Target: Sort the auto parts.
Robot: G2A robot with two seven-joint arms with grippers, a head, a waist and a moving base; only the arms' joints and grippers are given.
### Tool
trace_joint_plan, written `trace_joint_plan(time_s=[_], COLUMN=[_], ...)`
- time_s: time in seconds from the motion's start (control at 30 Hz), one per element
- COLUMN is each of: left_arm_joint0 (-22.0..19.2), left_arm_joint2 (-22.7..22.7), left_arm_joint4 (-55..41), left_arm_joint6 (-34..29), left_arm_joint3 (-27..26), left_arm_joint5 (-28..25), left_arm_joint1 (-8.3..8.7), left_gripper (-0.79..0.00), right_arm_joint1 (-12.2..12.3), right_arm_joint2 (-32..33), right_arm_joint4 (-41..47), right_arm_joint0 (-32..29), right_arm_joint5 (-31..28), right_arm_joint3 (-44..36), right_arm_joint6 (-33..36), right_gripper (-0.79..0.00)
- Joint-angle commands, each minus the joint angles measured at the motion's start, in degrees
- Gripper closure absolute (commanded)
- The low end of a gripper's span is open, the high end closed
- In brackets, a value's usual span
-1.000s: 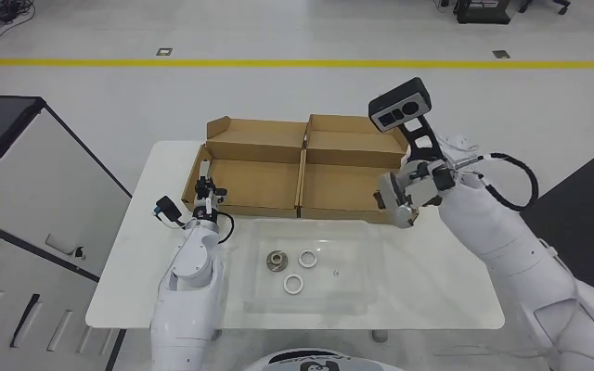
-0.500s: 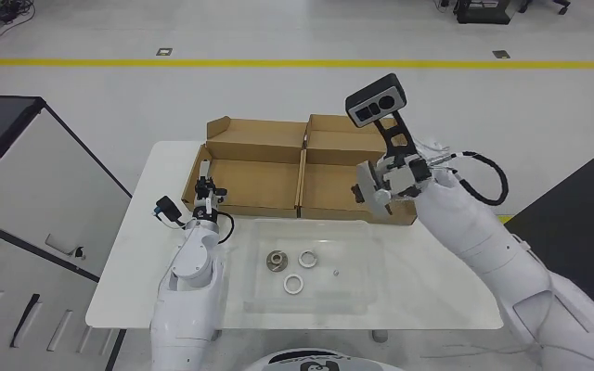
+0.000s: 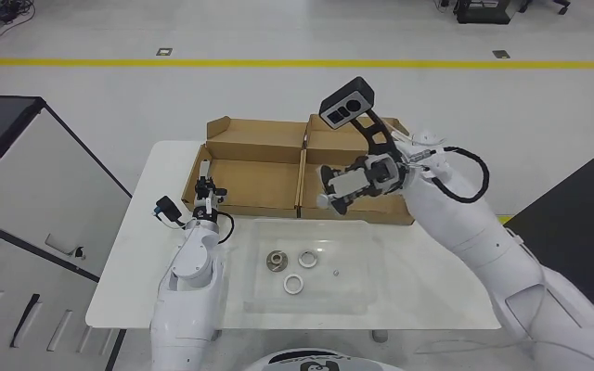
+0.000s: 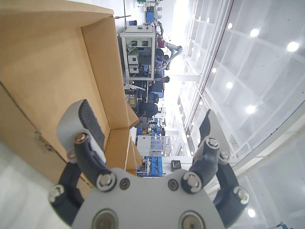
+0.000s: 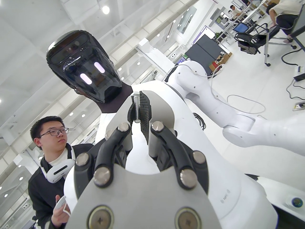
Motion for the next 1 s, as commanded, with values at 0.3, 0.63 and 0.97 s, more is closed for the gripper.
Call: trace_joint_plan(time_s=[0.3, 0.63, 0.97], left_arm_joint0=[0.00, 0.00, 0.00], left_arm_joint2=[0.00, 0.00, 0.00], left_arm_joint4=[0.00, 0.00, 0.00], left_arm_joint6=[0.00, 0.00, 0.00], left_arm_joint3=[0.00, 0.00, 0.00], left_arm_joint5=[0.00, 0.00, 0.00], left_arm_joint1=[0.00, 0.00, 0.00], left_gripper=[-0.785, -0.785, -0.785], right_arm_joint1=[-2.46, -4.48, -4.99], right_arm_joint2=[1.02, 0.73, 2.21], right_arm_joint4=[9.38, 6.62, -2.48], right_arm_joint0=[-2.14, -2.16, -2.88], right_arm_joint5=[-0.83, -0.98, 1.47], right_arm_joint3=[0.20, 1.53, 0.84], right_arm_joint6=[4.61, 2.97, -1.34], right_gripper=[0.000, 0.000, 0.000])
